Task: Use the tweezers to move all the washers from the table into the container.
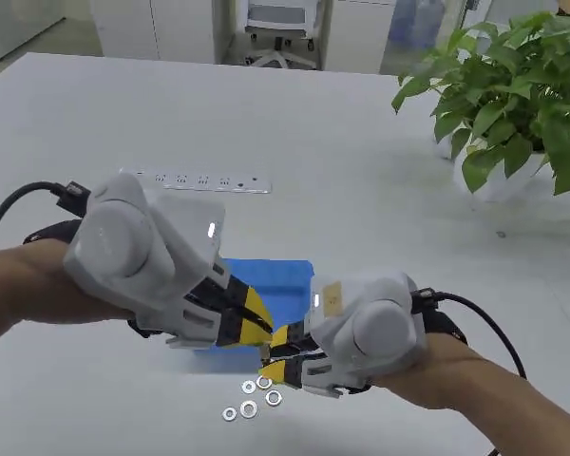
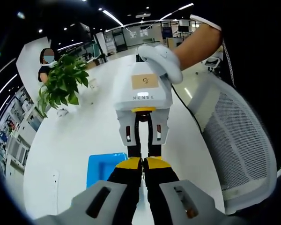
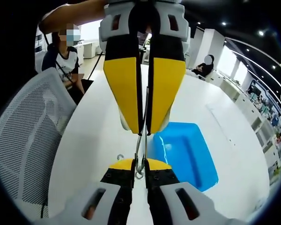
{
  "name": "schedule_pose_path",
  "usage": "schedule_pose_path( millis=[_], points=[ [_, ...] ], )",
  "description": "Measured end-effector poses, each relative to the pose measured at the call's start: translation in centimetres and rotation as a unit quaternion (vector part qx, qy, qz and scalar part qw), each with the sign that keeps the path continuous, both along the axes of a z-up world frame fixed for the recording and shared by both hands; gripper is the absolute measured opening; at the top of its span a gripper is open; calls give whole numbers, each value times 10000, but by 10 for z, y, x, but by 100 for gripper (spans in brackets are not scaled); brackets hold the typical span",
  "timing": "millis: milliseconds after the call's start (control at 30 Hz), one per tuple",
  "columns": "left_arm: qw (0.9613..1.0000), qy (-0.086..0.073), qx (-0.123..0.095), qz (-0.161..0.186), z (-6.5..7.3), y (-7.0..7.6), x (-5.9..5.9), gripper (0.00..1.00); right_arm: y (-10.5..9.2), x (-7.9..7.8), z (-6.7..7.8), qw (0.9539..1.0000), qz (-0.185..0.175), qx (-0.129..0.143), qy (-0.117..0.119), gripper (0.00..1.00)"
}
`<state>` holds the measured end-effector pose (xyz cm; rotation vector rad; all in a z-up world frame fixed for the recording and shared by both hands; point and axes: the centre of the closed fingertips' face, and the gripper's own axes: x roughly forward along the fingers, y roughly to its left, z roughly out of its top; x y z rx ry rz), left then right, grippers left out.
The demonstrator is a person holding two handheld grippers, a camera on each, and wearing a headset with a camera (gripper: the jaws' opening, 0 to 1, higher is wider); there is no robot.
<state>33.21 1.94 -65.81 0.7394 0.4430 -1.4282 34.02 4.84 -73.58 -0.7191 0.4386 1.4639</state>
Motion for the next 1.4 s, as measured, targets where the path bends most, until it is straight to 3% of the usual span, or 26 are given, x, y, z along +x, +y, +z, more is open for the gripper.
schedule_pose_path(
  millis=[400, 733, 1400],
  points=[
    [9999, -160, 12, 37, 10, 3, 22, 6, 4, 27, 10, 9999, 0, 29, -159, 10],
    [9998, -192, -28, 82, 7, 4, 45, 6, 5, 51, 7, 9997, -77, 22, -214, 10],
    [9999, -41, 41, 110, -23, 4, 81, 6, 4, 83, -23, 9998, -198, -53, -2, 10]
  ],
)
